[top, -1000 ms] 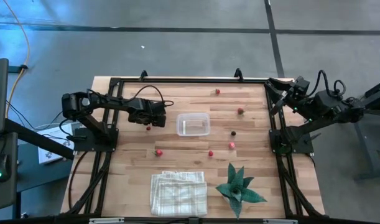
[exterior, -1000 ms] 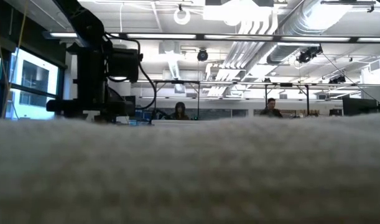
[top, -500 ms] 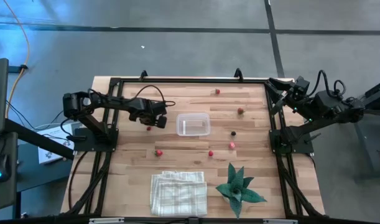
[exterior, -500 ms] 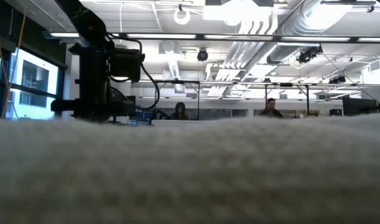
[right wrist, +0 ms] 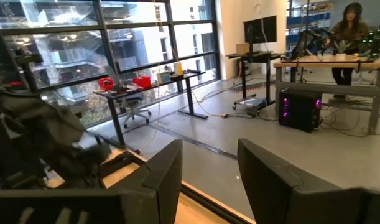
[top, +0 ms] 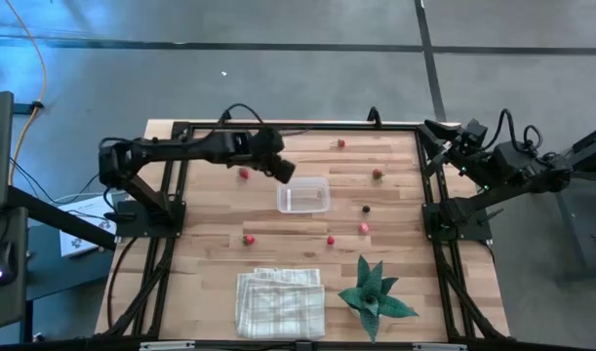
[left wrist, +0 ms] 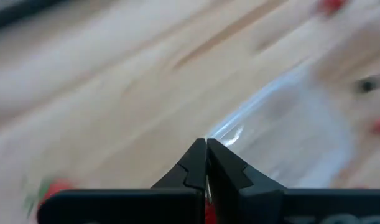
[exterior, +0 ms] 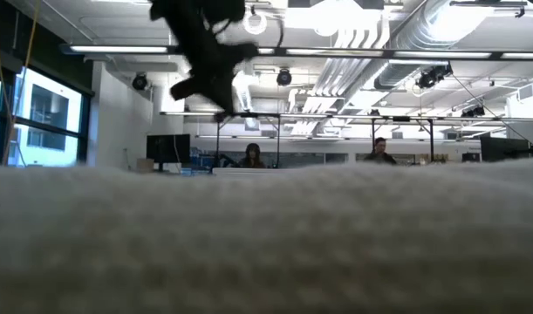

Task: Pick and placing Produce into tupperware
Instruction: Put the red cherry into the transparent bin, then put the black cherry into the transparent bin

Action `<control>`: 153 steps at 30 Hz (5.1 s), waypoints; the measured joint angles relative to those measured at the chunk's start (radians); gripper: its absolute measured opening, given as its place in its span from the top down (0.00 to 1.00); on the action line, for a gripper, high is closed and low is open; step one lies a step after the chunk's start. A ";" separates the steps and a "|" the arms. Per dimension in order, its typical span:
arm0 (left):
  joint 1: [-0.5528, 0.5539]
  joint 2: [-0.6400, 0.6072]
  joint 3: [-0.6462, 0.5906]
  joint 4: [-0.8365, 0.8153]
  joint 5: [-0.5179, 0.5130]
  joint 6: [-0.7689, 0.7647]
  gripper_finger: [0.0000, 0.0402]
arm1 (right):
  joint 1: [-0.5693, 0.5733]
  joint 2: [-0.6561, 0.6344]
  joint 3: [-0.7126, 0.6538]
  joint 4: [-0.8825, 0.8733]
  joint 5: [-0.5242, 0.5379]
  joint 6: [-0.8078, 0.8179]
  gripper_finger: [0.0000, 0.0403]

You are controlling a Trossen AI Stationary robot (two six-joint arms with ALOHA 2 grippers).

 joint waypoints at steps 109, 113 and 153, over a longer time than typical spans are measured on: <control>0.160 -0.032 0.487 -0.656 -0.229 0.477 0.34 | -0.419 0.854 -0.056 -0.366 -0.981 0.820 0.64; 0.161 -0.032 0.487 -0.656 -0.229 0.469 0.34 | -0.432 0.894 -0.056 -0.368 -0.996 0.825 0.64; 0.161 -0.031 0.486 -0.661 -0.223 0.420 0.34 | -0.443 1.083 -0.056 -0.333 -1.022 0.719 0.98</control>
